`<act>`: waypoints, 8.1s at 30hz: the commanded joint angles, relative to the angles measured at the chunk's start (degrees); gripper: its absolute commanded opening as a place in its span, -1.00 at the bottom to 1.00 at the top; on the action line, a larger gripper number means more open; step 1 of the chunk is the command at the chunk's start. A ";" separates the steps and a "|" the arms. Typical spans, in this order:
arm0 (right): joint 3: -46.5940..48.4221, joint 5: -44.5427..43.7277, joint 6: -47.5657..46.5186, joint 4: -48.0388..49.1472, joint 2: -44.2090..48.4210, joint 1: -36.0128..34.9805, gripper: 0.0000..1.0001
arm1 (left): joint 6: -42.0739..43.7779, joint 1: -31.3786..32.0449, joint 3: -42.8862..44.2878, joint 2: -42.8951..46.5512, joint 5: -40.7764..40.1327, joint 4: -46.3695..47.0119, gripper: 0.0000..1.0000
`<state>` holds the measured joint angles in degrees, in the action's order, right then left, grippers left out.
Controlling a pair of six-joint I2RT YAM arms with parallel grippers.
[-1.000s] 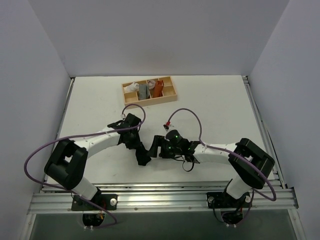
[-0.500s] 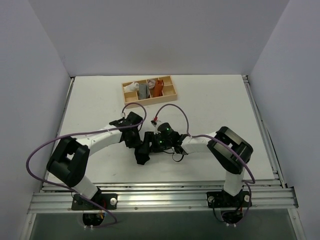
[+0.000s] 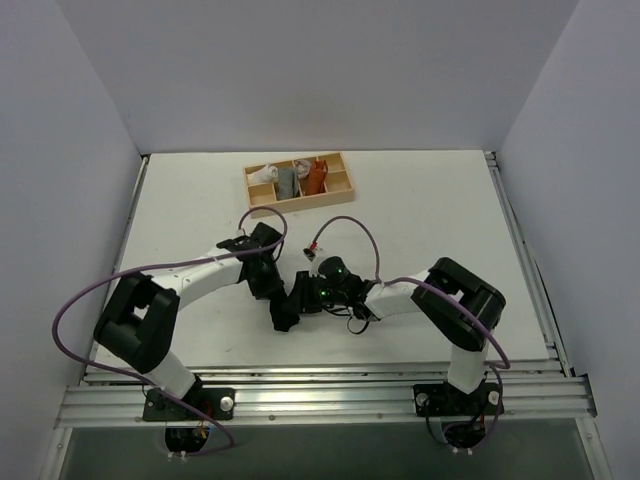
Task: Roll the underwear
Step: Roll the underwear, then place the rolled underwear into the container
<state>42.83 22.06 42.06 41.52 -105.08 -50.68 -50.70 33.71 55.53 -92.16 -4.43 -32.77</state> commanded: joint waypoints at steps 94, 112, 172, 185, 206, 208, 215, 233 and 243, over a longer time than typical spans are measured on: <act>-0.38 -7.48 6.19 -12.87 0.93 -1.44 0.11 | 1.30 -17.54 -19.49 -4.70 33.08 27.59 -0.25; -9.25 -4.40 10.94 -1.09 -2.94 -0.92 -1.00 | 0.95 -17.28 -17.74 -3.38 31.06 22.95 -0.26; 71.26 -6.95 -37.23 -37.83 -33.09 32.92 -1.00 | -2.56 -21.67 -13.51 22.55 28.86 3.77 -0.14; 70.82 3.07 -31.96 -35.90 -35.55 33.89 -1.00 | -4.23 -21.59 -18.17 26.42 28.25 4.82 -0.14; 76.26 1.31 -35.73 -41.25 -40.91 34.68 -0.46 | -4.59 -21.59 -16.50 24.75 27.10 7.02 -0.14; 76.18 1.57 -35.91 -41.25 -41.00 35.46 -0.37 | -4.67 -21.67 -16.50 24.31 27.19 7.11 -0.14; 75.39 2.37 -37.05 -43.01 -40.12 37.14 -0.21 | -4.50 -21.59 -16.33 24.05 27.01 7.20 -0.14; 73.19 7.82 -28.18 -34.75 -36.25 41.71 -0.11 | -3.97 -21.67 -14.75 22.11 27.36 7.55 -0.14; 71.34 6.59 -27.47 -33.52 -33.27 42.50 -0.10 | -3.88 -21.59 -14.66 21.67 27.45 7.46 -0.14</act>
<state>115.66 29.95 13.93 9.89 -142.45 -9.21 -55.07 12.51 38.41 -70.35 22.96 -27.11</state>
